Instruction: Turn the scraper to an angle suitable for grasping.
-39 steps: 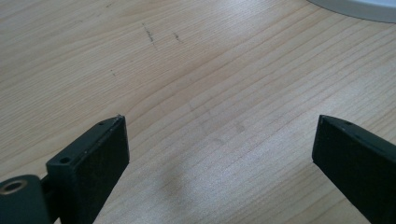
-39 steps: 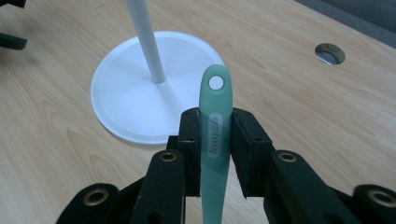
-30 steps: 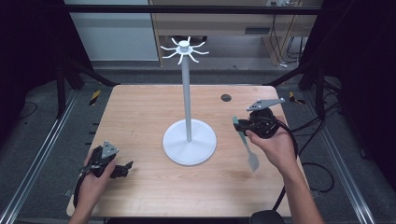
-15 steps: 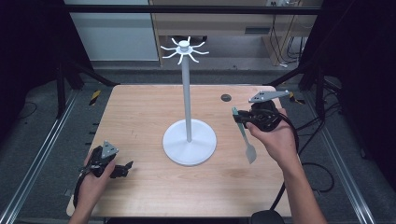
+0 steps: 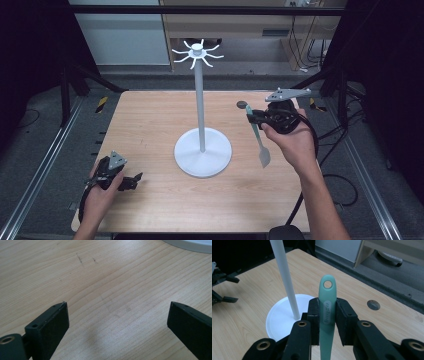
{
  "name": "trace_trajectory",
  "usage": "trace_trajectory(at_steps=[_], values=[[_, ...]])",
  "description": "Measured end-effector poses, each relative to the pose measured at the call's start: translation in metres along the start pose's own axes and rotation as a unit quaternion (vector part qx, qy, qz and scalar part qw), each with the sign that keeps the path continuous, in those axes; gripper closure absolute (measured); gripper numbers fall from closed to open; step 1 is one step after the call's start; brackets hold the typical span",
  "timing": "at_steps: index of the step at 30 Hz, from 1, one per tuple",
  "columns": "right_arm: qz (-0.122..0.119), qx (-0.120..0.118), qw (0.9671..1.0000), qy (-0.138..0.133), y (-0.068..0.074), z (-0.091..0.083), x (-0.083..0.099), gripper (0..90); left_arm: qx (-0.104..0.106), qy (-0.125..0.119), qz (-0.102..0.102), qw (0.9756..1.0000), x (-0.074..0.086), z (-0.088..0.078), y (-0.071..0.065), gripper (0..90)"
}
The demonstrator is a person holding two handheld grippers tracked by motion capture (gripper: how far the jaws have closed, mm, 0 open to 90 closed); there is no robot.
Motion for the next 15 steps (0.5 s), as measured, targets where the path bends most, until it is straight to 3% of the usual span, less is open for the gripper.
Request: trace_trajectory(at_steps=[15], values=[[-0.007,-0.005,0.9995,-0.032,0.008,0.001,-0.031,74.7,0.000,-0.001,-0.001,1.0000,0.000,0.000,0.000,3.6]])
Point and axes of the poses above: each handheld gripper's, and its own axes: z roughly forward along the jaws, x roughly out of its underside, y roughly to its left, the point moved 7 cm from there along z, roughly forward along the jaws, and after that the axes turned 4 degrees about -y, right-handed, at the moved point
